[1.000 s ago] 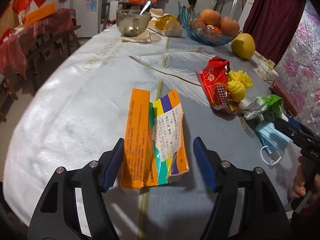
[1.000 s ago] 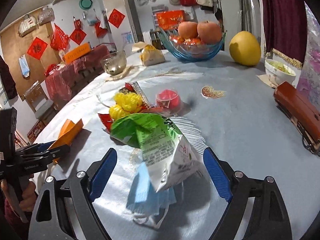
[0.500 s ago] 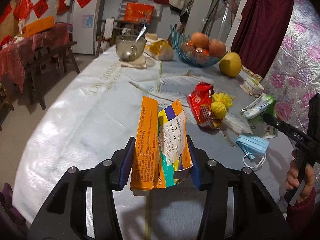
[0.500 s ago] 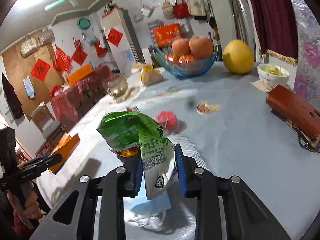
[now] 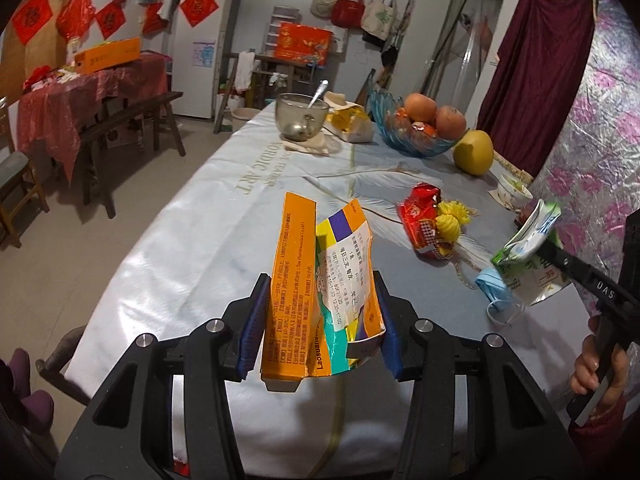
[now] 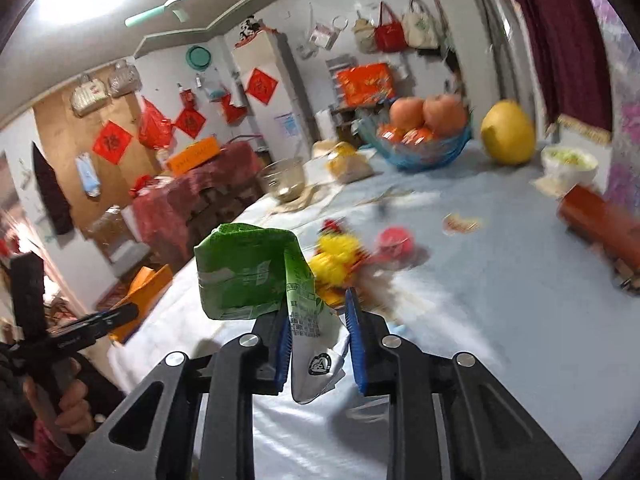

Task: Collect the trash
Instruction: 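Carry the box and green bag to the red wastebasket and release both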

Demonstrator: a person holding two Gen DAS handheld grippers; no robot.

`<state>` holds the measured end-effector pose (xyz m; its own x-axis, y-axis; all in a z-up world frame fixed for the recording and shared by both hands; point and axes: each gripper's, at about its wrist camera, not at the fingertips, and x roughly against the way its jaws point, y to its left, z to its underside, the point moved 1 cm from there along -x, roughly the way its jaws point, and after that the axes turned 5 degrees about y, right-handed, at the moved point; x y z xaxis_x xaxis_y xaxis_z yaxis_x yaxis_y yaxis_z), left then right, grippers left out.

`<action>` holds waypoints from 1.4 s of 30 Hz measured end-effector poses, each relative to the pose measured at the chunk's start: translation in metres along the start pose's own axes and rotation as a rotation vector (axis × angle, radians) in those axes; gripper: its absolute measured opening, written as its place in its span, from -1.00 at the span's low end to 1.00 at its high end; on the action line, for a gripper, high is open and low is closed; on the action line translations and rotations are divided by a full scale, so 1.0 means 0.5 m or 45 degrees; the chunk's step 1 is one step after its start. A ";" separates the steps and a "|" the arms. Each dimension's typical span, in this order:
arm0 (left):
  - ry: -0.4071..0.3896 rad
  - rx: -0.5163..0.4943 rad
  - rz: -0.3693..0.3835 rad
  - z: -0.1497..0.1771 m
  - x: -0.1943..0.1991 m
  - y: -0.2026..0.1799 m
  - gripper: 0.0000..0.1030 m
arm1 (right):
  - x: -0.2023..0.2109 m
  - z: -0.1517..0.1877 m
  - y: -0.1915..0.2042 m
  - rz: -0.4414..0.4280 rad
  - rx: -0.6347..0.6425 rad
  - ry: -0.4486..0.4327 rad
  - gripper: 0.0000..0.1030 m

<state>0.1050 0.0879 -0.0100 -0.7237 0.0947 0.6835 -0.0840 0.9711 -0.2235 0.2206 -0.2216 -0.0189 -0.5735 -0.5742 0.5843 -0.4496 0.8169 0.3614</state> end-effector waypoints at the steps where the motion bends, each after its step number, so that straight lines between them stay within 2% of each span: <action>1: -0.006 0.007 -0.004 0.005 0.008 0.005 -0.06 | -0.001 0.003 0.004 -0.017 0.002 0.005 -0.52; 7: -0.029 0.043 -0.056 0.033 0.049 0.043 -0.06 | 0.007 0.028 0.048 -0.048 0.050 -0.001 -0.52; 14: -0.032 0.125 -0.154 0.078 0.110 0.125 -0.06 | 0.000 0.046 0.073 -0.098 0.048 0.013 -0.52; 21: -0.005 0.244 -0.258 0.152 0.176 0.223 -0.06 | -0.013 0.053 0.114 -0.156 0.066 0.031 -0.52; 26: 0.049 0.330 -0.309 0.212 0.195 0.293 -0.05 | -0.021 0.058 0.152 -0.195 0.094 0.042 -0.52; 34: 0.158 0.484 -0.322 0.301 0.164 0.395 -0.05 | -0.035 0.062 0.215 -0.267 0.133 0.064 -0.52; 42: 0.324 0.566 -0.318 0.369 0.055 0.458 -0.05 | -0.064 0.069 0.280 -0.289 0.198 0.113 -0.52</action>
<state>-0.0605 0.2723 -0.1706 -0.4615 -0.0228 0.8869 -0.5514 0.7905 -0.2665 0.1523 -0.0909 -0.0119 -0.3871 -0.7284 0.5653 -0.6632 0.6459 0.3781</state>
